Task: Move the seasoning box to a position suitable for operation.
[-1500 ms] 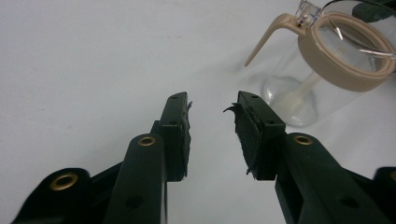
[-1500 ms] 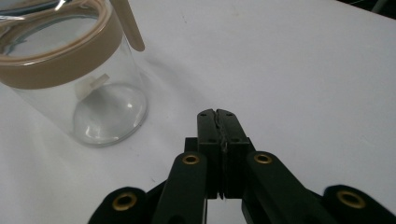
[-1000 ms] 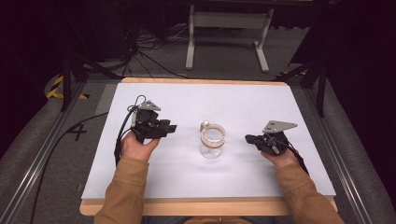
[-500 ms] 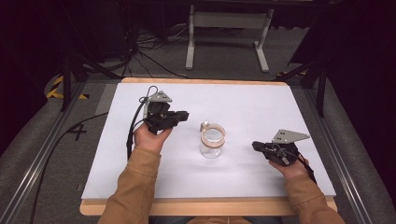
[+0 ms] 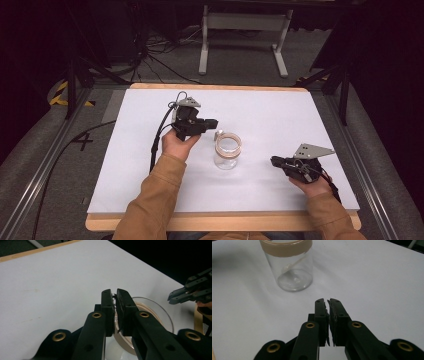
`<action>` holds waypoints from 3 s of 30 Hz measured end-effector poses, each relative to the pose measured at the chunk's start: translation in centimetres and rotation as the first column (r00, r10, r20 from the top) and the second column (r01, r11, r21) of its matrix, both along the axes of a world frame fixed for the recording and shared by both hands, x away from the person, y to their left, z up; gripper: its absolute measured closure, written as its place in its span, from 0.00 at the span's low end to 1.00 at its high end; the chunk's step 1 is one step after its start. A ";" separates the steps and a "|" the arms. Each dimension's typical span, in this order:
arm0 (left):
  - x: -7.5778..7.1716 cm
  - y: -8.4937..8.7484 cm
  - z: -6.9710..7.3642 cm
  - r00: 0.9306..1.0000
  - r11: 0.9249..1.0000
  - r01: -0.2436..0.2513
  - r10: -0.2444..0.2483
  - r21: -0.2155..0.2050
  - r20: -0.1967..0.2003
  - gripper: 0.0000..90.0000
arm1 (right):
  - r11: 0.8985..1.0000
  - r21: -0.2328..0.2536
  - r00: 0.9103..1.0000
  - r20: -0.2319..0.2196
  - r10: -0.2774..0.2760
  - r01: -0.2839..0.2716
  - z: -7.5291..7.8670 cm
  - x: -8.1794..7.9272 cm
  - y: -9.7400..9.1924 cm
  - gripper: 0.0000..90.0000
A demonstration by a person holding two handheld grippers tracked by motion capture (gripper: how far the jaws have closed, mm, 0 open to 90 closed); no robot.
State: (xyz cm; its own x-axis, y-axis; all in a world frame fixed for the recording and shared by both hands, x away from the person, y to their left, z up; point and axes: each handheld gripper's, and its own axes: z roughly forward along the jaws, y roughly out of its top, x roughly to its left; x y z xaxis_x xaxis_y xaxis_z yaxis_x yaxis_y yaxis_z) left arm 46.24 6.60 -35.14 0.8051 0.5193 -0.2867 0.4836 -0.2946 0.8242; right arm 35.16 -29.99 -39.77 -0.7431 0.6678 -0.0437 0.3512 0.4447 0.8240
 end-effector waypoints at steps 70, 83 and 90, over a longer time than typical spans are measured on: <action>1.0 -1.2 -1.6 0.998 1.000 -0.004 0.006 0.024 -0.057 0.96 | 0.996 0.014 0.996 0.002 0.093 -0.093 1.5 1.6 8.8 0.99; 1.2 -1.0 -2.0 0.997 0.999 -0.004 0.007 0.044 -0.074 0.99 | 0.995 0.039 0.995 0.019 0.096 -0.096 2.4 1.9 9.4 0.99; 1.2 -0.9 -1.9 0.997 1.000 -0.003 0.005 0.022 -0.077 0.99 | 0.994 0.066 0.996 0.020 0.087 -0.088 2.8 2.5 9.6 0.99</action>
State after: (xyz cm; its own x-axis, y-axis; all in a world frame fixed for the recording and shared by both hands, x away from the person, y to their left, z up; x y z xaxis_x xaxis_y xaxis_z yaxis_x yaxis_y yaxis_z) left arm 47.42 5.72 -37.00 0.7790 0.5292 -0.3365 0.5465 -0.3099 0.7780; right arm 37.66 -20.43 -36.97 -0.7985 0.6018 -0.0146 0.2988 0.4172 0.8583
